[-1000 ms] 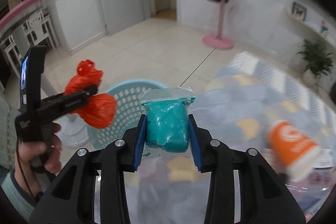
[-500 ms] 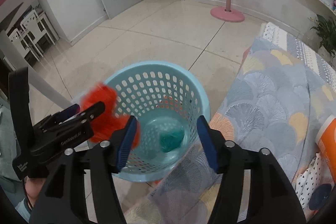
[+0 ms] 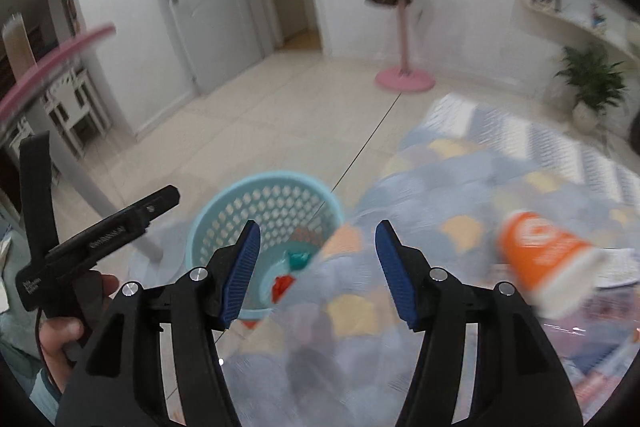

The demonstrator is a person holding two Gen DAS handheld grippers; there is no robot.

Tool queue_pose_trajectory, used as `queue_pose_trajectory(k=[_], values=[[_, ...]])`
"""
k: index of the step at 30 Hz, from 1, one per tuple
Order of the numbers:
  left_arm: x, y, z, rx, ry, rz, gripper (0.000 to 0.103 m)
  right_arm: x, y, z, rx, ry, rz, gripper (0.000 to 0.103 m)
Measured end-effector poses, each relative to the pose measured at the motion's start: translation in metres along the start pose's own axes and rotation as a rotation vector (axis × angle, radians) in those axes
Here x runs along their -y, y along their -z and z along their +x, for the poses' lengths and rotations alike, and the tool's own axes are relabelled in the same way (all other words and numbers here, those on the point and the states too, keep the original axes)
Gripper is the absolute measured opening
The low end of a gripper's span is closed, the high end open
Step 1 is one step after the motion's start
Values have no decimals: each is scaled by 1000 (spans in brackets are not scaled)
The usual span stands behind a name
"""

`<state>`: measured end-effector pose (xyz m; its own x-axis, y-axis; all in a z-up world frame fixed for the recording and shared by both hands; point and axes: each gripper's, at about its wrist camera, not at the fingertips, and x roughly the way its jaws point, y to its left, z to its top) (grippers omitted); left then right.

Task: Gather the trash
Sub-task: 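Grasp the orange paper cup with the left tool while the right tool grasps the panda cup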

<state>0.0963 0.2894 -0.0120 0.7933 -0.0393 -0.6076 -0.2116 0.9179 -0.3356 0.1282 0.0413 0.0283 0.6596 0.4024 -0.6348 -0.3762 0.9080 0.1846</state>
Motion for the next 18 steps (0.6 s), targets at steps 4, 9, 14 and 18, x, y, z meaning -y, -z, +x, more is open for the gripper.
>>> queue_pose_trajectory(k=[4,9,14,18], values=[[60,1,-22,11,127,85,81,46,6,-68,115,118,15,56],[156,19,-22,-55,294,228,83,117,19,-132,195,290,59,56],[229,50,13,-189,340,318,84,210,41,-169,204,423,193,56],[261,73,54,-287,334,299,84,289,66,-181,174,507,324,57]])
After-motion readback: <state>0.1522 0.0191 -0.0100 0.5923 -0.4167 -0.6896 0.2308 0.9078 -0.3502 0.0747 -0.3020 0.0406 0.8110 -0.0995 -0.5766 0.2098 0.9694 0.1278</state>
